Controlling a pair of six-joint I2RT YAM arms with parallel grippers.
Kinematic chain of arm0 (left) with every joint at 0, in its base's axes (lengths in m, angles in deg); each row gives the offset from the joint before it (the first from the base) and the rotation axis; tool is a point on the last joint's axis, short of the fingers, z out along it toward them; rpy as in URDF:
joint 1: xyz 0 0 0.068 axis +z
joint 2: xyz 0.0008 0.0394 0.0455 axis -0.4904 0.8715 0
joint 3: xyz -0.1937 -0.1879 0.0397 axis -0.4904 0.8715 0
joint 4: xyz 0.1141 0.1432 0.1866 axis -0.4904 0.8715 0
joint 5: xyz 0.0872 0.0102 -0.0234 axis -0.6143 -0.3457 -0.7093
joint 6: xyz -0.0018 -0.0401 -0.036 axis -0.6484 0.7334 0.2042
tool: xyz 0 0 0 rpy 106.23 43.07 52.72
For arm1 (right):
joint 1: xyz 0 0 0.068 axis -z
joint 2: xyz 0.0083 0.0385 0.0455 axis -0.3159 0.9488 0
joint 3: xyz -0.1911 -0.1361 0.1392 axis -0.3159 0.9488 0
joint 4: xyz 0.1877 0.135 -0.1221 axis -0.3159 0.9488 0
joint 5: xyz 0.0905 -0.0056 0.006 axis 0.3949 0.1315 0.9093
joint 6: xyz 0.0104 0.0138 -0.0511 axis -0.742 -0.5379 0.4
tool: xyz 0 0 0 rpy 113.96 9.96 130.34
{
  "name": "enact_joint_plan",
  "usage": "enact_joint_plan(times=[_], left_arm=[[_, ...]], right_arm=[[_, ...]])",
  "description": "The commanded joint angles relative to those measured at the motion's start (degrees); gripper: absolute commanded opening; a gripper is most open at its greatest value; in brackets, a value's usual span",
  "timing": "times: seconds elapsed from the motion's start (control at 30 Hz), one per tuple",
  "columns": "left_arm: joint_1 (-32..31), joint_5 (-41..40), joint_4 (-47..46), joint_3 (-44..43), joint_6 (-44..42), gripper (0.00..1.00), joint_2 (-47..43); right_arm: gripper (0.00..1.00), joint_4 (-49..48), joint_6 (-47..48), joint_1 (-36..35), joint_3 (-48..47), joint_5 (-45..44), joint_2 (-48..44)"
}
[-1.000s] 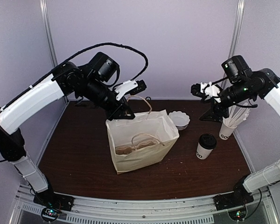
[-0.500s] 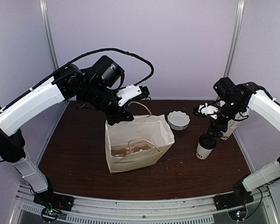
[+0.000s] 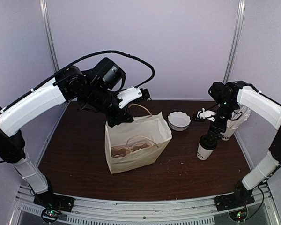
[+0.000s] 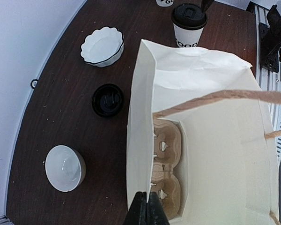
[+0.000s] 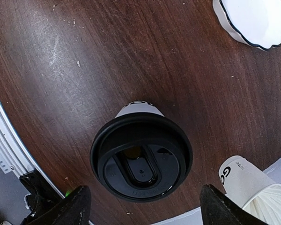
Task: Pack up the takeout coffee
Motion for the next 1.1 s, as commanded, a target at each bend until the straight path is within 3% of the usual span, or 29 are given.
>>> enact_joint_plan(times=[0.0,0.9,1.07], left_arm=[[0.04,-0.31,-1.53,0.76,-0.89,0.0,-1.55],[0.0,-0.31,-1.54,1.23,-1.06,0.0,-1.36],[0.03,-0.31,-1.56,1.2,-0.99,0.0,-1.12]], right_arm=[[0.84,3.01,2.51,0.36,-1.89,1.57,2.18],[0.82,4.81,4.68,0.36,-0.67,1.61,7.56],[0.87,6.81,6.27,0.36,-0.43,4.94,6.12]])
